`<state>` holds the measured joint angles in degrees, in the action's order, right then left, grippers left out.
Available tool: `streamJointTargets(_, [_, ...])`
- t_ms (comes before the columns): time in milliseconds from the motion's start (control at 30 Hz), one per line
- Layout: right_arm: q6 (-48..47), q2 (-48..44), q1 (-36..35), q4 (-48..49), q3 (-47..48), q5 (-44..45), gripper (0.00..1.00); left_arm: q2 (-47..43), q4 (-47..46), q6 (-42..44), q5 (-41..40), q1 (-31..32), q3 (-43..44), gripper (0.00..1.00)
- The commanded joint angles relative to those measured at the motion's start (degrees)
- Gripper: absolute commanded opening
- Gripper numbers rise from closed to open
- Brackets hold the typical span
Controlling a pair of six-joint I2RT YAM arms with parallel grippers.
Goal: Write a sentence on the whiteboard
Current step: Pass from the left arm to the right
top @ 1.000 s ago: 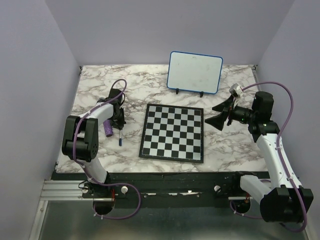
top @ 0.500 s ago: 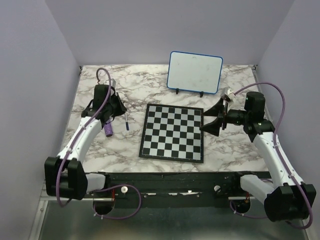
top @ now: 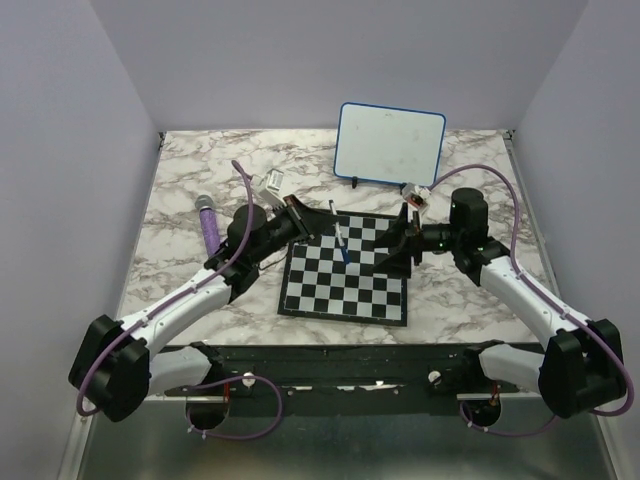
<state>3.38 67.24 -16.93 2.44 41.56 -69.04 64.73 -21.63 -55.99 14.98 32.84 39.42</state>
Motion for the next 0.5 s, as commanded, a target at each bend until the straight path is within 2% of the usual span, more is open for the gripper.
streamJointTargets(0, [7.7,-0.9,-0.3,9.5,-1.6,3.9,1.0,3.1,-10.9,-4.4,-7.1,4.8,0.7,0.0])
streamJointTargets(300, [9.9,1.5,-1.1,10.6,-1.8,5.0,1.0,8.3,-13.3,-5.4,-14.2,11.3,1.8,0.0])
streamJointTargets(467, [8.0,2.9,-1.4,7.9,-0.6,6.8,0.95,10.0,-11.6,-5.3,-18.1,14.6,3.9,0.0])
